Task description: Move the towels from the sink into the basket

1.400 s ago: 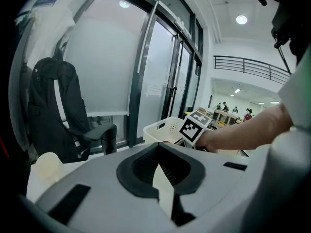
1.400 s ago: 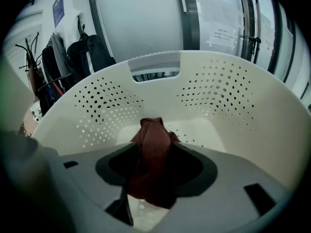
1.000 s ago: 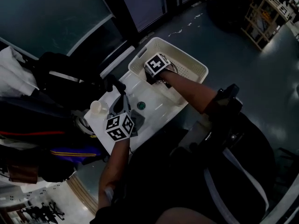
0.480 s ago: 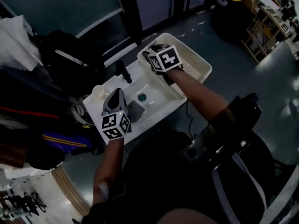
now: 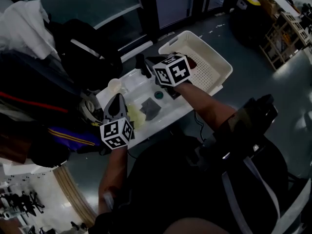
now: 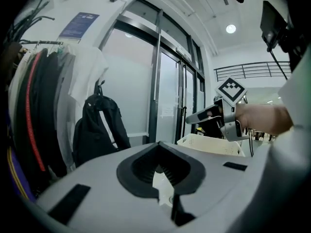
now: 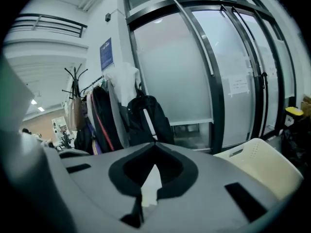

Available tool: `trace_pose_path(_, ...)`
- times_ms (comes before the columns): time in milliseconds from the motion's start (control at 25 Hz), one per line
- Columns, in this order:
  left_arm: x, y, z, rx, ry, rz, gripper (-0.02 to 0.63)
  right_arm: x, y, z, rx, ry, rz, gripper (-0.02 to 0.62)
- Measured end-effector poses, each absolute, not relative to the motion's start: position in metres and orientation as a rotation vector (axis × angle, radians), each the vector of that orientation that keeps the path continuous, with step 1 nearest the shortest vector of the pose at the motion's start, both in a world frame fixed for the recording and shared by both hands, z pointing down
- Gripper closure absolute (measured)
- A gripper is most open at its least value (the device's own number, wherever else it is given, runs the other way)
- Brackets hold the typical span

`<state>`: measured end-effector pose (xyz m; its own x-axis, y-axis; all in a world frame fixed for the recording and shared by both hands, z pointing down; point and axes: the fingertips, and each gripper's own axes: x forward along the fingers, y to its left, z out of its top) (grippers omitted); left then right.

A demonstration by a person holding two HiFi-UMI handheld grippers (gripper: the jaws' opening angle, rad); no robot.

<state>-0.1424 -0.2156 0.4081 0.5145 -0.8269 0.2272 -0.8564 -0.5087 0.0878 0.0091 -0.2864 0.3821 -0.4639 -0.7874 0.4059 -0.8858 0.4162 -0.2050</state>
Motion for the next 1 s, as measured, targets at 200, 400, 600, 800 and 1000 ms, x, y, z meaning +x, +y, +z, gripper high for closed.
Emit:
trace_pose_path(200,-0.166,-0.201,0.429,2.486,-1.465,0.246,0.598,-0.043,-0.258,0.396,1.284,-2.513,0.541,0.586)
trace_pose_path(400,-0.182,-0.192,0.456,2.424,-1.478,0.285,0.598,-0.067,-0.24,0.436,1.16,-2.497,0.499,0.584)
trace_pose_path(600,-0.196,-0.181,0.494,2.308,-1.471,0.348,0.598,-0.088,-0.229,0.495,0.995,-2.45,0.535,0.533)
trace_pose_path(800,-0.206,-0.178,0.53,2.213,-1.49,0.423,0.598,-0.093,-0.226,0.561,0.872,-2.364,0.593,0.476)
trace_pose_path(1000,-0.201,-0.177,0.564,2.121,-1.449,0.463,0.598,-0.094,-0.221,0.627,0.745,-2.264,0.579,0.443)
